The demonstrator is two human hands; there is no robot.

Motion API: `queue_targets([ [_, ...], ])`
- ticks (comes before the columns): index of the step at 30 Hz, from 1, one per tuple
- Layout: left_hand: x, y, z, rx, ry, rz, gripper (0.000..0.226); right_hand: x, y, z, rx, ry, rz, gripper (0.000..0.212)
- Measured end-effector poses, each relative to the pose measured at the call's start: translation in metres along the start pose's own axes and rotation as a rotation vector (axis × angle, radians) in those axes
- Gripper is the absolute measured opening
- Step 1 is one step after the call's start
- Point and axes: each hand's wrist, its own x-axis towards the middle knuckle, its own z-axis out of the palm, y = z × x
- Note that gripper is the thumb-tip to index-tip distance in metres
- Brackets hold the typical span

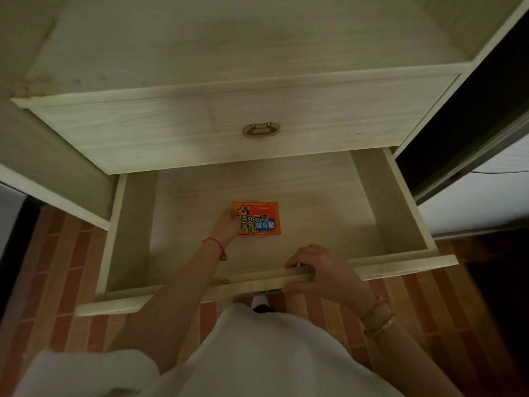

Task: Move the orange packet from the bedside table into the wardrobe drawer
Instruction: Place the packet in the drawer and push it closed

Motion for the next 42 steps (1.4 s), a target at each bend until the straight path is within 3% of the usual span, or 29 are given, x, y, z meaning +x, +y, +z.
queue_targets([
  [2,-0.026,0.016,-0.005,0.026,0.032,0.025,0.038,-0.003,0.0,0.001,-0.037,0.01,-0.014,0.058],
  [5,-0.049,0.021,-0.007,0.11,0.109,0.089,0.042,-0.009,-0.002,0.006,-0.088,0.052,-0.049,0.056],
  [10,-0.088,0.012,-0.016,0.27,0.284,0.259,0.036,-0.027,-0.008,0.026,-0.191,0.336,-0.131,0.044],
  [14,-0.136,0.003,-0.014,0.371,0.457,0.482,0.028,-0.05,-0.018,0.038,-0.254,0.508,-0.147,0.022],
  [20,-0.207,-0.022,0.012,0.482,0.618,0.685,0.021,-0.084,-0.018,0.054,-0.232,0.498,-0.182,0.018],
  [27,-0.243,-0.055,0.045,0.498,0.544,0.685,0.01,-0.095,-0.014,0.061,-0.145,0.366,0.086,0.03],
  [42,-0.217,-0.053,0.055,0.599,0.429,0.557,0.04,-0.064,-0.012,0.053,-0.069,0.378,0.16,0.029],
])
